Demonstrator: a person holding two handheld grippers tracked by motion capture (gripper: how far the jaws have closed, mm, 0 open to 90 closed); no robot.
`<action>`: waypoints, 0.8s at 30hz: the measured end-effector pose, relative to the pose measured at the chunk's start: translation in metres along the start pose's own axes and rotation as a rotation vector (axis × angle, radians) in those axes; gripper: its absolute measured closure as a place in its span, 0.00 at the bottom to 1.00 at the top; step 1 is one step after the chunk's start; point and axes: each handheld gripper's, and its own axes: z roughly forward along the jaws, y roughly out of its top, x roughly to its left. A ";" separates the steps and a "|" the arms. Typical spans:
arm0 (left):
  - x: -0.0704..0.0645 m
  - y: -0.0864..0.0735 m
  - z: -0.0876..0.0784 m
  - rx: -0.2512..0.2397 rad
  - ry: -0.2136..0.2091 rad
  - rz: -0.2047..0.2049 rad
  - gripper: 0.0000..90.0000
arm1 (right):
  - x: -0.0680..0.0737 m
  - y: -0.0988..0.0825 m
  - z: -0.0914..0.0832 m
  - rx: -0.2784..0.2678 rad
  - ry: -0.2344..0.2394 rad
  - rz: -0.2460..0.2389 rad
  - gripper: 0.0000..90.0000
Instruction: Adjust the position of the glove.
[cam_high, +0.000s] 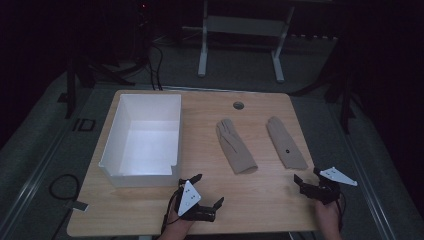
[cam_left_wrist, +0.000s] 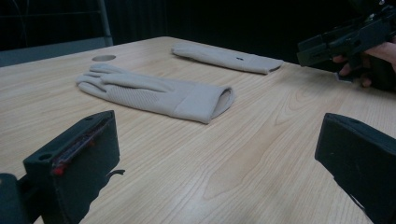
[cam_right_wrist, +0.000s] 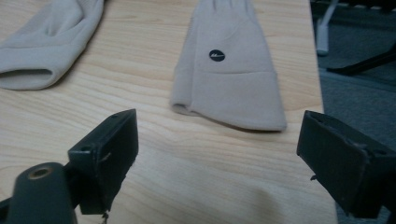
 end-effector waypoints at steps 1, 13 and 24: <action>0.000 0.000 0.000 -0.001 0.000 -0.001 0.00 | -0.001 0.000 0.000 -0.007 -0.002 0.001 0.13; 0.000 0.000 0.000 0.000 -0.002 -0.001 0.00 | -0.002 0.012 -0.013 -0.024 0.012 0.059 0.16; 0.000 0.000 0.000 0.001 -0.003 -0.001 0.00 | 0.014 0.051 -0.018 -0.054 0.080 0.047 0.15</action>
